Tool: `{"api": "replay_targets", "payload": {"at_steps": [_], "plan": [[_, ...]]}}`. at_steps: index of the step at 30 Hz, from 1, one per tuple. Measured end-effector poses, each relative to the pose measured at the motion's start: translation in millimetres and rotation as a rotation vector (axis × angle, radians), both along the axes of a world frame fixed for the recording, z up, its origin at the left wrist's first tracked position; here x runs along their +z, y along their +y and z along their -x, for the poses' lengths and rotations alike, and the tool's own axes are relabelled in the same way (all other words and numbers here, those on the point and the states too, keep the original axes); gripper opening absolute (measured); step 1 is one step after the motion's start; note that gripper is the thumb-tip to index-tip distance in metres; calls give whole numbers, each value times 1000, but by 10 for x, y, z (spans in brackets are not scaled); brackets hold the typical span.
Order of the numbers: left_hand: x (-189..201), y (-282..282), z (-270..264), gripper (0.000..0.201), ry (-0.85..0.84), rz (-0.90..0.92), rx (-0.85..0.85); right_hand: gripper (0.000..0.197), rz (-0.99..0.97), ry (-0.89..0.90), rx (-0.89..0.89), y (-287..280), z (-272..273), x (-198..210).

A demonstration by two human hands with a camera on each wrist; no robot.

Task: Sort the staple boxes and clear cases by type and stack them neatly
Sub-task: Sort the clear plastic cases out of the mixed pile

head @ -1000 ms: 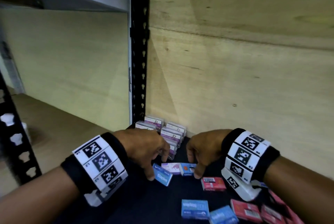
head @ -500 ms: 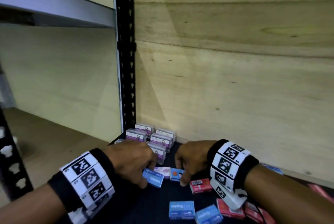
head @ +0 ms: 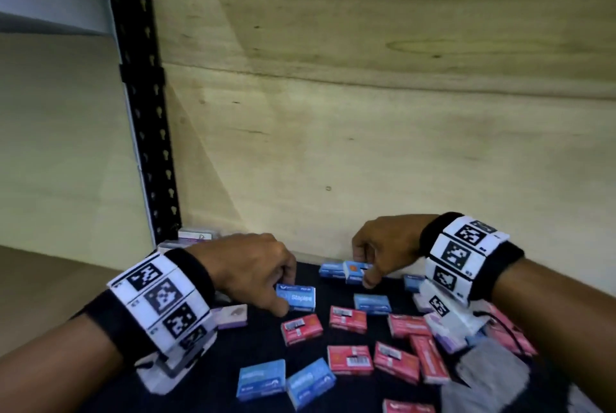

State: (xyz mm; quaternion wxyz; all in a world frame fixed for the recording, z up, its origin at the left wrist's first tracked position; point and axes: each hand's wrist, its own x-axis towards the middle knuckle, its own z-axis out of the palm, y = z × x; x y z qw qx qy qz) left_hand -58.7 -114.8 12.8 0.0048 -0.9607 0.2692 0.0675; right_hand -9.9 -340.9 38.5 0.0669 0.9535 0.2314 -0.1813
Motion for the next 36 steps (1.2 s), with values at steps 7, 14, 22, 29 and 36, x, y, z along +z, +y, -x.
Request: {"api": "replay_targets", "payload": {"at_steps": [7, 14, 22, 29, 36], "plan": [[62, -1026, -277, 37, 4, 1, -107, 36, 31, -60, -184, -1060, 126, 49], [-26, -1812, -522, 36, 13, 6, -128, 36, 71, -74, -281, -1740, 191, -98], [-171, -2401, -670, 38, 17, -13, -160, 41, 162, -71, -330, -2117, 88, -283], [-312, -2568, -714, 39, 53, -30, -188, 39, 179, -44, -352, -2247, 64, -430], [-279, -2453, -717, 46, 89, -41, -195, 32, 210, -42, -306, -2225, 78, -384]]}}
